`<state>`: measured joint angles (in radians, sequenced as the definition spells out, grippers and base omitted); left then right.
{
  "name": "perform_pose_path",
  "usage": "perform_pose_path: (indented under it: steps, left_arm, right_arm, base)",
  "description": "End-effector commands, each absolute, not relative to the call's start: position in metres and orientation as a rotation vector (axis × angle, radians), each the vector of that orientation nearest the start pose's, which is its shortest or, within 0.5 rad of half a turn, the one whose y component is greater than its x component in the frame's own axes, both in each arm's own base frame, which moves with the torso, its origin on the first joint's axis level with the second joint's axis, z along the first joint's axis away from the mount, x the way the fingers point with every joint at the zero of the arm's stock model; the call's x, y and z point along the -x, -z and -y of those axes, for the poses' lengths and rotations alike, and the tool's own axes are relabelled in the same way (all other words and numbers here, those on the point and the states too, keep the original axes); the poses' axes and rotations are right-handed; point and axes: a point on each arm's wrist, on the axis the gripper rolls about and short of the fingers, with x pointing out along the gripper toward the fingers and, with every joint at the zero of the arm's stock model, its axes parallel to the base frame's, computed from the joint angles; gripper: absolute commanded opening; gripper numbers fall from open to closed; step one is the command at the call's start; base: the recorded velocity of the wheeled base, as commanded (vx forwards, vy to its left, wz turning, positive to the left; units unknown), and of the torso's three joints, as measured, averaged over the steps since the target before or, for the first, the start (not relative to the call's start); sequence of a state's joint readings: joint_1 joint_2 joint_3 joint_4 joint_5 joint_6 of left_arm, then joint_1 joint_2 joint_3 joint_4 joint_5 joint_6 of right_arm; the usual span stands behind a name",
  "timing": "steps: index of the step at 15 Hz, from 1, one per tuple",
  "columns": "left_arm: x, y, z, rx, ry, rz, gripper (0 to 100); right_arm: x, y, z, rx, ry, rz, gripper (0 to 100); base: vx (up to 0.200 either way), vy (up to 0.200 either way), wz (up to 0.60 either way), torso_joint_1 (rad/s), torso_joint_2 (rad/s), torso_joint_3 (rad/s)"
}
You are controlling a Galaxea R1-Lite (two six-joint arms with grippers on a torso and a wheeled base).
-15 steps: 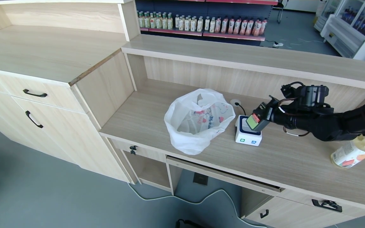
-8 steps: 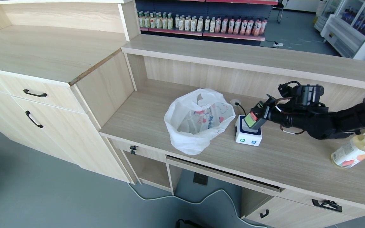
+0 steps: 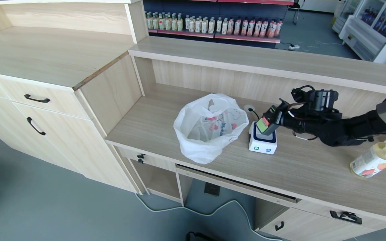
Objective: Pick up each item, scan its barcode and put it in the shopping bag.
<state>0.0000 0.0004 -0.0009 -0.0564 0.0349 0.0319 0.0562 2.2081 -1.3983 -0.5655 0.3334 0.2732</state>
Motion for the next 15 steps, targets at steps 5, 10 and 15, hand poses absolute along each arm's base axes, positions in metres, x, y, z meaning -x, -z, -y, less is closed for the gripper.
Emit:
perform_pose_path:
  steps: [5,10,15]
  left_arm:
    - [0.023,-0.082,-0.001,-0.031,-0.036,0.058,100]
    - [0.023,-0.081,-0.001,-0.031,-0.036,0.056,100]
    - [0.023,-0.082,-0.001,-0.031,-0.036,0.058,100]
  right_arm:
    - [-0.456,-0.132,-0.040,-0.305,-0.365,-0.311,0]
    - [-0.459,-0.128,-0.047,-0.305,-0.379,-0.317,0]
    - [-0.462,-0.126,-0.047,-0.298,-0.376,-0.312,0]
  base:
    - [0.000,0.000,0.00,0.000,0.00,0.000]
    - [0.000,0.000,0.00,0.000,0.00,0.000]
    - [0.000,0.000,0.00,0.000,0.00,0.000]
